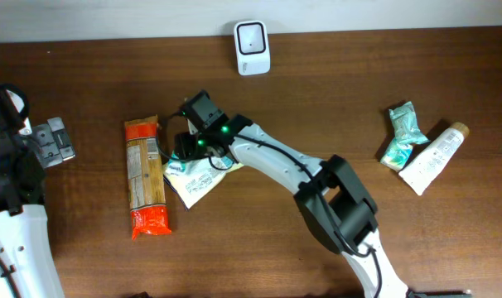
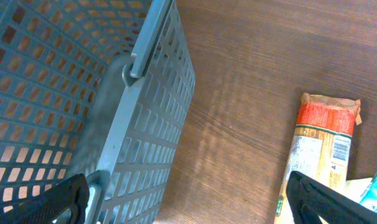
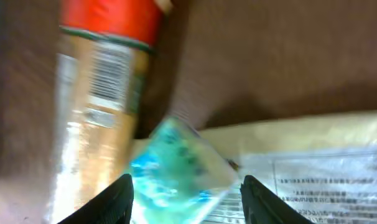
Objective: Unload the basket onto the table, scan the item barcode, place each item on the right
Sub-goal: 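Reach the right gripper to the center and grasp the green tissue pack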
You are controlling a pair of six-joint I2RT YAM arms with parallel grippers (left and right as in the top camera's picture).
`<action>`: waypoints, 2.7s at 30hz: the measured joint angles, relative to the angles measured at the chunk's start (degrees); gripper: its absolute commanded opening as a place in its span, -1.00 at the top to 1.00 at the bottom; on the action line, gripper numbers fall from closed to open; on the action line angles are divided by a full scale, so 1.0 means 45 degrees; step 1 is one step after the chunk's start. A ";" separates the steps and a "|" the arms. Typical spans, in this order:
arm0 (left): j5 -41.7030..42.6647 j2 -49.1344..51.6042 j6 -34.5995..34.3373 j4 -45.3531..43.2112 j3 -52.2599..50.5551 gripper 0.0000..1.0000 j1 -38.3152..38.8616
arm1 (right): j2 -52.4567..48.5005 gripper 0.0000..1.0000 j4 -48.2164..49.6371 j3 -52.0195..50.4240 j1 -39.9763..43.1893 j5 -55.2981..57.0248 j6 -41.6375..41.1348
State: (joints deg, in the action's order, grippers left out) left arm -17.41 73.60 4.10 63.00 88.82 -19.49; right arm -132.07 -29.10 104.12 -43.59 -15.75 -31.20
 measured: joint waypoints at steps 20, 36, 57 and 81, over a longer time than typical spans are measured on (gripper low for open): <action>0.0000 0.0000 0.0000 -0.0005 0.0000 -0.98 0.0000 | -0.0131 0.91 -0.2229 0.0699 0.1234 -0.2652 0.1622; 0.0000 0.0000 0.0000 0.0000 0.0000 -0.98 0.0000 | -0.0651 0.82 -0.0714 0.0831 0.0155 -0.1773 -0.0379; -0.0005 0.0000 0.0000 0.0000 0.0000 -0.98 0.0000 | -0.0976 0.92 -0.0087 0.0840 -0.0189 -0.2186 0.1501; 0.0000 0.0000 0.0000 0.0000 0.0000 -0.98 0.0000 | -0.0777 -0.13 -0.2327 0.3007 -0.0384 -0.0296 0.2647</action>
State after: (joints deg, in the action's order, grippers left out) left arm -17.41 73.60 4.10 63.00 88.82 -19.49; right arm -135.57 -39.57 117.64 -45.32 -17.08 -19.29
